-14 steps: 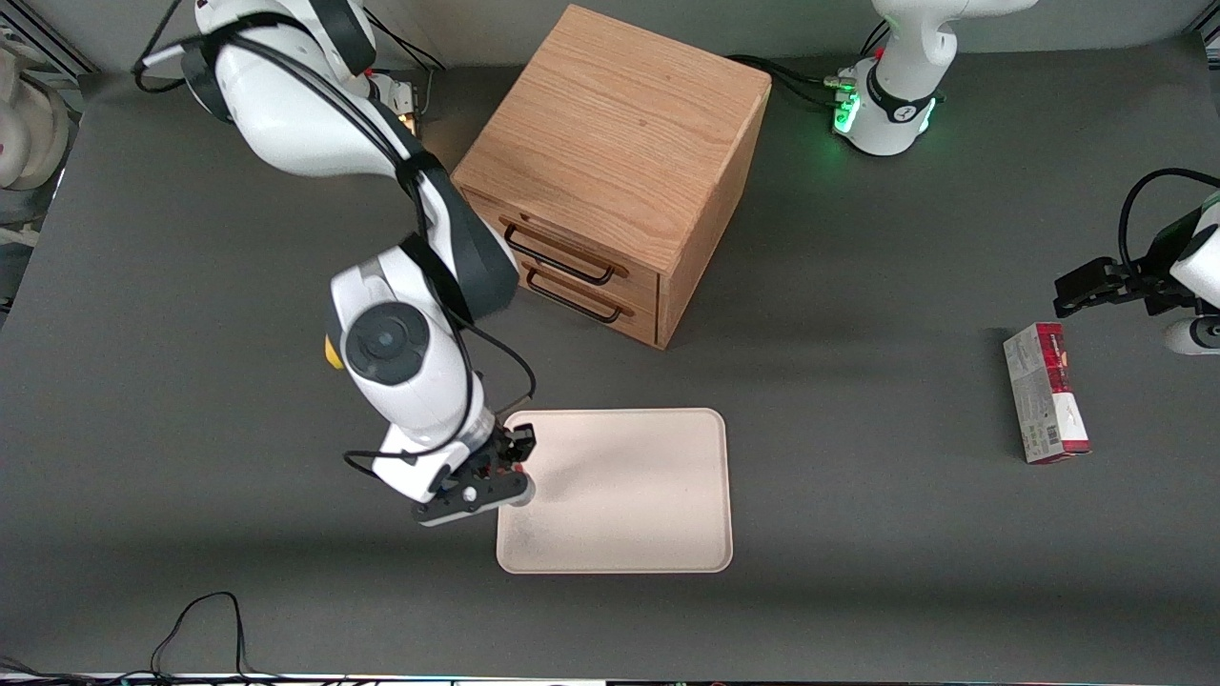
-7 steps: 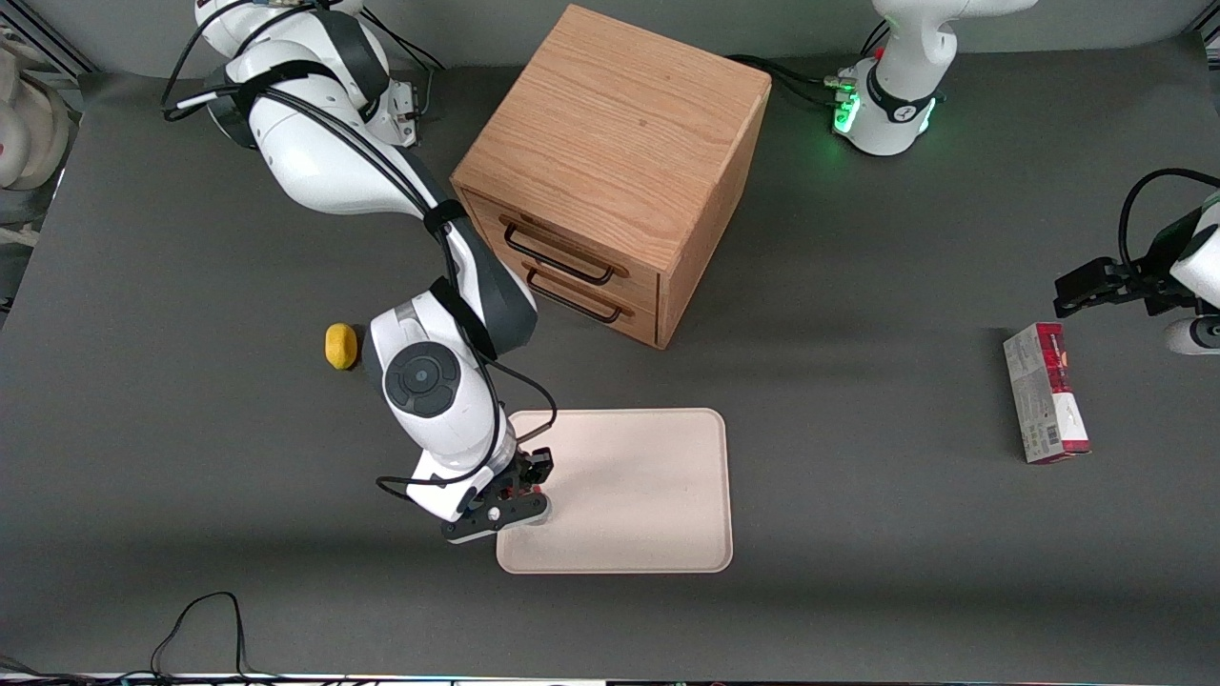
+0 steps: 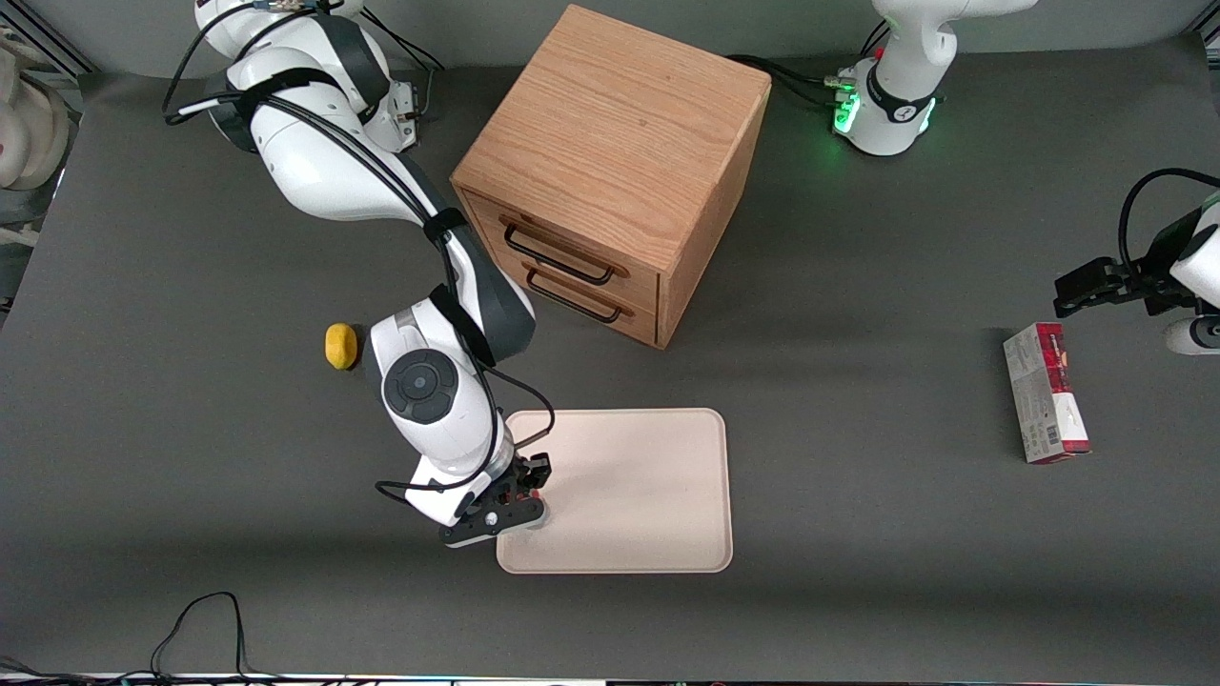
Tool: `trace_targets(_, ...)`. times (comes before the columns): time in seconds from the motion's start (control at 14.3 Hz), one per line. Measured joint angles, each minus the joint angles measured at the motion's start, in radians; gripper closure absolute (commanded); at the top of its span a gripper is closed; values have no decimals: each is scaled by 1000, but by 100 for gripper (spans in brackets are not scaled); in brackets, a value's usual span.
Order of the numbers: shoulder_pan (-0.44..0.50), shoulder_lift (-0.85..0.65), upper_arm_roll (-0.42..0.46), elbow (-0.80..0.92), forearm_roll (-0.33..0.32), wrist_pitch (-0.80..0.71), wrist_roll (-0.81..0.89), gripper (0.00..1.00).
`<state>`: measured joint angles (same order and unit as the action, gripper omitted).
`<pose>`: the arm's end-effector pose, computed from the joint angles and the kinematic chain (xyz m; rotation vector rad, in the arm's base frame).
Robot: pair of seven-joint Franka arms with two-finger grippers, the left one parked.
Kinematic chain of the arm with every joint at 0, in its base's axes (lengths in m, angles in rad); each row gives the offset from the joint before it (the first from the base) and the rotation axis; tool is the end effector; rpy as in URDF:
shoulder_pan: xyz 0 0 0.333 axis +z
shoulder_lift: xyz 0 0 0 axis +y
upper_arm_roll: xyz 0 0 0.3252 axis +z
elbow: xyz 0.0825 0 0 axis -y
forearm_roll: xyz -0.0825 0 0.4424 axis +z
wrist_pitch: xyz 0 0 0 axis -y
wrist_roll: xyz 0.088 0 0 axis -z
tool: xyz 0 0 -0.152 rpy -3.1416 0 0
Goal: Place coke bottle on tray
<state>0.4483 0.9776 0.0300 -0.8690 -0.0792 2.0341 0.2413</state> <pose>0.7882 0.3886 0.2727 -3.0839 -0.3878 -0.3014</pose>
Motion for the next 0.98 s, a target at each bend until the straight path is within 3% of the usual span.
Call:
trace_targets(0.42, 4, -10, 0, 10, 0, -8, 41, 0)
trace_targets(0.98, 34, -314, 7, 50, 0, -462, 67, 0)
